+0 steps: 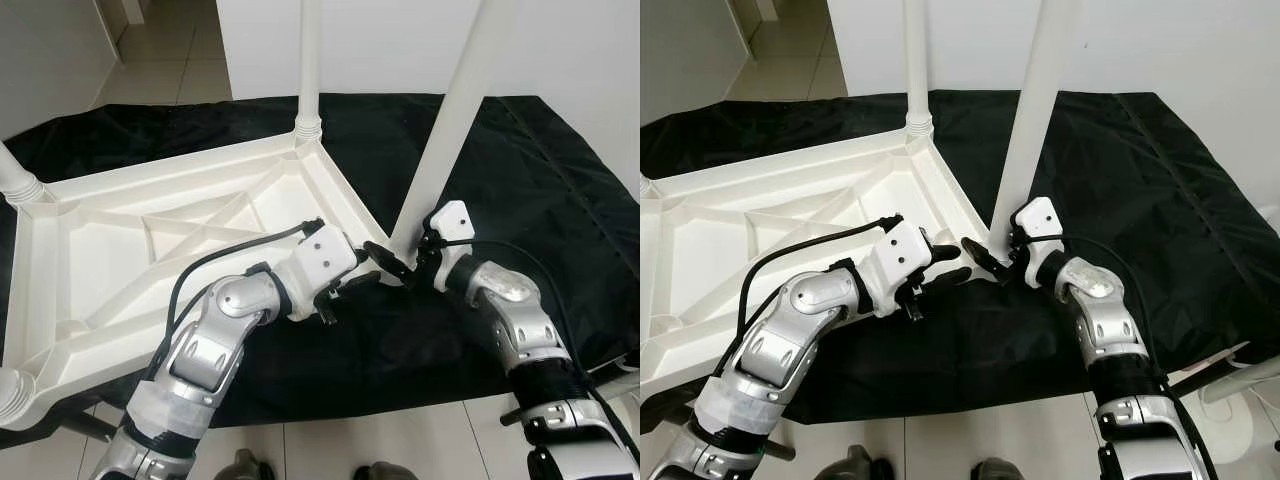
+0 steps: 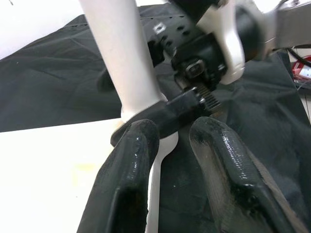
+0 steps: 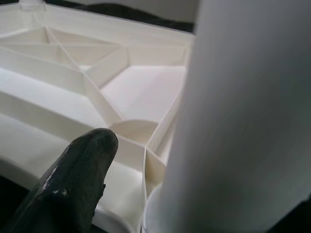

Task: Building children table

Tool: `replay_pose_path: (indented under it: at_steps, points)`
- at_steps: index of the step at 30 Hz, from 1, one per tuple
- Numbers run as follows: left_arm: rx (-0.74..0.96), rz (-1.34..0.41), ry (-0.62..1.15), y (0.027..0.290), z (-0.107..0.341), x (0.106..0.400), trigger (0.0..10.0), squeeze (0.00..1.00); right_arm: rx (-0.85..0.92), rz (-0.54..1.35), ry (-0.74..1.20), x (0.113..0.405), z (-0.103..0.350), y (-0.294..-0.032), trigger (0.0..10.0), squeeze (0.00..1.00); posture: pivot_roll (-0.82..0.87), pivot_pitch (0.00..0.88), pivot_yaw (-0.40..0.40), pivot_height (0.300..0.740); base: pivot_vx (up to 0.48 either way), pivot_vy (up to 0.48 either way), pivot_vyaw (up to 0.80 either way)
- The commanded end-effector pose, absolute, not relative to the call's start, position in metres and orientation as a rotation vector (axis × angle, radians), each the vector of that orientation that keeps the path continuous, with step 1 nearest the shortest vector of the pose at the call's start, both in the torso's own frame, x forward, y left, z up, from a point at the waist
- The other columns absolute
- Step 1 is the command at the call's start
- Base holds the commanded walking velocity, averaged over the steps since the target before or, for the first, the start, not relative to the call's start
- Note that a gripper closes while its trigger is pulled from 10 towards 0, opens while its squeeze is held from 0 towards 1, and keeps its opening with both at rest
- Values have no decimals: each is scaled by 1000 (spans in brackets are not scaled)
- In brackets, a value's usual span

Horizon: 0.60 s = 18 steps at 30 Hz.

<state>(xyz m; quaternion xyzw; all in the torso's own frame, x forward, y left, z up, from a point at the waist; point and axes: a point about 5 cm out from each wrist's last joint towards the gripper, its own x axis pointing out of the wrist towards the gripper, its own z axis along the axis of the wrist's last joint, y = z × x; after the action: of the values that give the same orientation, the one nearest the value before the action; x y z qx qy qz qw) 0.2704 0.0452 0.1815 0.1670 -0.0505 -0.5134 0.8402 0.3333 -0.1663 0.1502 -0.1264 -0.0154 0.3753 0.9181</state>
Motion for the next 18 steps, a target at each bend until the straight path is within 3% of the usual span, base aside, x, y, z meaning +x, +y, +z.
replay_pose_path:
  at_steps: [1, 2, 3, 4, 5, 6, 14, 15, 18]
  points:
    - [348, -1084, -106, 44, 182, 272, 10000, 0, -281, 796, -6, 335, 145, -165, 10000, 0, -106, 27, 63, 740, 0, 0, 0]
    - [348, -1084, -106, 44, 182, 272, 10000, 0, -281, 796, -6, 335, 145, -165, 10000, 0, -106, 27, 63, 740, 0, 0, 0]
    - [347, -1087, -108, 44, 182, 271, 10000, 0, -281, 802, 0, 337, 144, -164, 9216, 0, -107, 30, 65, 740, 0, 0, 0]
    - [346, -1090, -108, 43, 182, 271, 10000, 0, -280, 805, 4, 338, 143, -164, 7059, 0, -106, 27, 64, 740, 0, 0, 0]
    - [346, -1092, -109, 43, 182, 271, 10000, 0, -279, 809, 5, 339, 142, -164, 7059, 0, -106, 27, 64, 740, 0, 0, 0]
    - [347, -1092, -111, 42, 183, 271, 10000, 0, -274, 810, 16, 339, 140, -165, 0, 0, -103, 23, 60, 740, 0, 0, 0]
    - [350, -1086, -114, 42, 183, 272, 10000, 0, -253, 813, 35, 339, 135, -169, 0, 0, -103, 27, 63, 740, 0, 0, 0]
    - [348, -1083, -113, 43, 183, 272, 10000, 0, -248, 817, 37, 337, 134, -170, 10000, 0, -105, 29, 64, 740, 0, 0, 0]
    - [347, -1083, -111, 43, 183, 272, 10000, 0, -233, 811, 37, 335, 132, -172, 10000, 0, -109, 33, 65, 740, 0, 0, 0]
